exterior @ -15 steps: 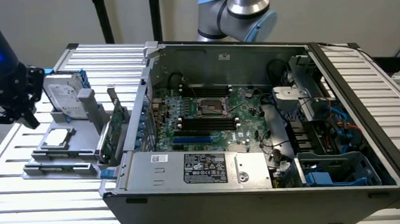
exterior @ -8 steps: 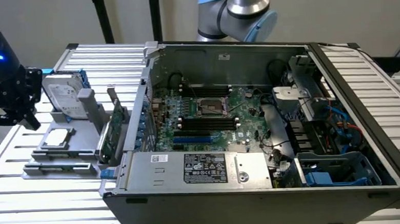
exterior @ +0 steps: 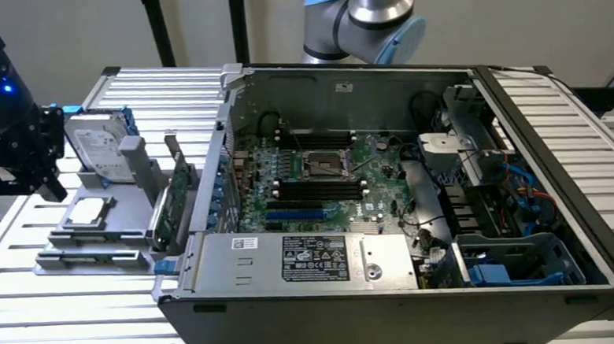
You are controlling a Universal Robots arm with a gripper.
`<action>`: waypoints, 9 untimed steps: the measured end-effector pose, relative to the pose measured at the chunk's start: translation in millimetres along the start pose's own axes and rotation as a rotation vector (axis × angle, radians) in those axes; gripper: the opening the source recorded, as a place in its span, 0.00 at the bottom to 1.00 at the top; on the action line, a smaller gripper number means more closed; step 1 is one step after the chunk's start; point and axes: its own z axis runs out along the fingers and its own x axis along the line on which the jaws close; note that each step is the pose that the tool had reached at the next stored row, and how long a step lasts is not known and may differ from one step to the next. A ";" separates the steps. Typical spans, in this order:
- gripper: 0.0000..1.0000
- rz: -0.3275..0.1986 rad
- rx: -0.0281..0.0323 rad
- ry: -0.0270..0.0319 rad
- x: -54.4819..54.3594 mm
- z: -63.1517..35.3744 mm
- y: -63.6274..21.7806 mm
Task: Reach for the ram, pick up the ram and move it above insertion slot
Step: 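Pick up the ram and move it above insertion slot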
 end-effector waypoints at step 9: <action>0.30 -0.001 -0.0008 0.0000 0.0 0.5 0.2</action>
